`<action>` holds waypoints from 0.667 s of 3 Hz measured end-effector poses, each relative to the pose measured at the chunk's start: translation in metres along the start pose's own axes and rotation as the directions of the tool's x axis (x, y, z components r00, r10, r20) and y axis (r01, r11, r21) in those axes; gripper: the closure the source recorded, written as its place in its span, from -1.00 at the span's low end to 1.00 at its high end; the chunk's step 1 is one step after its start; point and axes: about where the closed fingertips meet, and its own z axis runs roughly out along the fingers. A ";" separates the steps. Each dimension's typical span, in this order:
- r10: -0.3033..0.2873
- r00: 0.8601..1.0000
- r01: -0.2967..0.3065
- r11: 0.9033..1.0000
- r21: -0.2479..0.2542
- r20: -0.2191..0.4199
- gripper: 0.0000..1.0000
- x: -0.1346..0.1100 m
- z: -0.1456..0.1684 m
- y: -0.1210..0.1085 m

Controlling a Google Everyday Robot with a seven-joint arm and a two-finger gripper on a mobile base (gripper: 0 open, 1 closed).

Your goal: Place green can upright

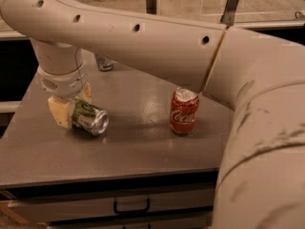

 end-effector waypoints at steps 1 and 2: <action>0.003 0.994 -0.013 0.997 0.083 0.114 0.76 -0.003 -0.042 -0.007; 0.017 0.970 -0.035 0.997 0.073 0.241 1.00 -0.006 -0.076 -0.038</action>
Offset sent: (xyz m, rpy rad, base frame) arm 0.0772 -0.0287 0.1265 0.3988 -0.1614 -0.0028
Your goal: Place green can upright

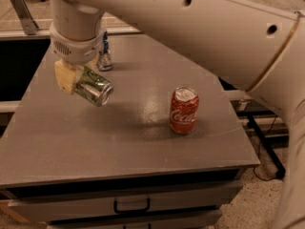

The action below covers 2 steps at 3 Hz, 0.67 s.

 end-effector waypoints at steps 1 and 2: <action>-0.003 0.993 0.019 0.992 -0.127 0.121 1.00 -0.010 -0.011 -0.038; -0.032 0.964 0.108 0.954 -0.280 0.263 1.00 -0.021 -0.009 -0.061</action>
Offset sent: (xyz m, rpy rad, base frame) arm 0.0906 -0.0273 0.0448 0.5467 0.0714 0.6119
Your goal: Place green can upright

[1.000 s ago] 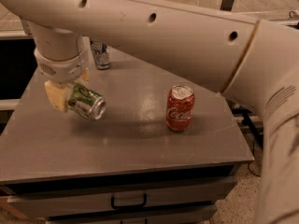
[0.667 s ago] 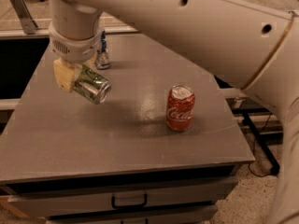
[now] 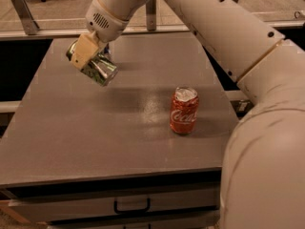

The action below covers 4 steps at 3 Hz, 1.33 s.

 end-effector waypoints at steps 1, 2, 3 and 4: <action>-0.135 0.981 0.138 0.990 -0.010 0.140 1.00 -0.007 -0.026 -0.015; -0.223 0.963 0.225 0.974 0.005 0.149 1.00 -0.007 -0.026 -0.016; -0.205 0.963 0.209 0.978 -0.004 0.174 1.00 -0.003 -0.023 -0.019; -0.204 0.949 0.206 0.978 0.017 0.242 1.00 0.006 -0.035 -0.028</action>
Offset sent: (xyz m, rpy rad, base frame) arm 0.0150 -0.0134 0.0217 0.1274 -0.0853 0.0898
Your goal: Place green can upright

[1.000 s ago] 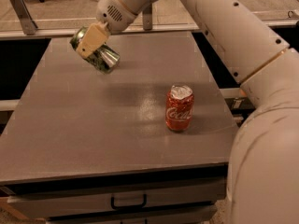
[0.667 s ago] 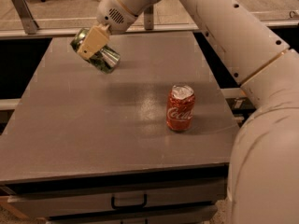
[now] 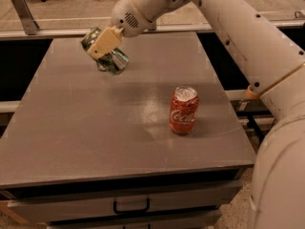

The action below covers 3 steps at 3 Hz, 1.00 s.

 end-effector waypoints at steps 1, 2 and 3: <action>-0.010 0.995 0.005 0.999 0.043 0.104 1.00 0.009 -0.019 -0.003; -0.033 0.976 0.016 0.997 0.082 0.215 1.00 0.026 -0.036 -0.006; -0.063 0.951 0.029 0.993 0.115 0.302 1.00 0.042 -0.049 -0.009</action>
Offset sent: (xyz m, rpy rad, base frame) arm 0.0044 -0.0887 0.0035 0.3607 -0.1623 -0.0832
